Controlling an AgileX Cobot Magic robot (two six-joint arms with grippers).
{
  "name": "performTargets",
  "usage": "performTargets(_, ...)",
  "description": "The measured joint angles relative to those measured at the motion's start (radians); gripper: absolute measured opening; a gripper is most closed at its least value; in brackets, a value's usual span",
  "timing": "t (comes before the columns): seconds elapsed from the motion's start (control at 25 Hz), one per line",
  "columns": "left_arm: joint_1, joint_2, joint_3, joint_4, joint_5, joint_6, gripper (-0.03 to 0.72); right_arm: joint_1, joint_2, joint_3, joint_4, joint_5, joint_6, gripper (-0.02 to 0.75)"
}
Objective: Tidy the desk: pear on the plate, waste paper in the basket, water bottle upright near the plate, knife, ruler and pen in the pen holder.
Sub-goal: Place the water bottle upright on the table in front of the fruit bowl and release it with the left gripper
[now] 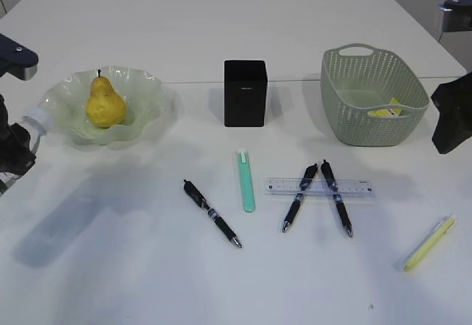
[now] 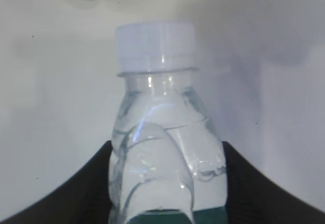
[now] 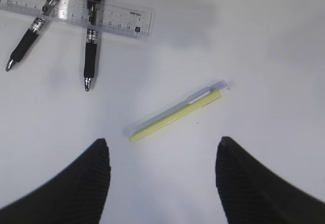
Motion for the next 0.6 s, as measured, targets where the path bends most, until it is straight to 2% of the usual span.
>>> performTargets(0.2, 0.000, -0.001, 0.002, -0.049, -0.055, 0.093, 0.383, 0.000, 0.000, 0.000, 0.000, 0.000, 0.000, 0.481)
performTargets(0.44, 0.000, -0.001, 0.011, -0.186, -0.239, 0.203, 0.383, 0.000, 0.000, 0.000, 0.000, 0.000, 0.000, 0.481)
performTargets(0.6, 0.000, -0.011, 0.089, -0.221, -0.381, 0.218, 0.380, 0.000, 0.000, 0.000, 0.000, 0.004, 0.000, 0.481)
